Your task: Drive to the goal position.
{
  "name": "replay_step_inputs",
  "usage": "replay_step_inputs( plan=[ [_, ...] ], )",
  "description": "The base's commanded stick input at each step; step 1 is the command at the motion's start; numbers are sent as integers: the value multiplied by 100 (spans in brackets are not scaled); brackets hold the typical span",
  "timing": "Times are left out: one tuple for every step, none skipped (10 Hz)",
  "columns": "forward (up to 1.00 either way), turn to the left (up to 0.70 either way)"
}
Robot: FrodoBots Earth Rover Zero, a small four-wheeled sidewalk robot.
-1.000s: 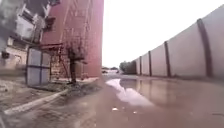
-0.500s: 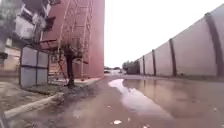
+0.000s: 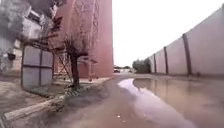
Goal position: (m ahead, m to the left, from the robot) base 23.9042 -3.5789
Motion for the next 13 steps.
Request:
replay_step_inputs(
  plan=[
    [85,0],
    [85,0],
    [85,0],
    [85,0],
    [85,0],
    [85,0],
    [85,0],
    [85,0],
    [85,0],
    [85,0],
    [85,0],
    [85,0],
    [85,0]
  ],
)
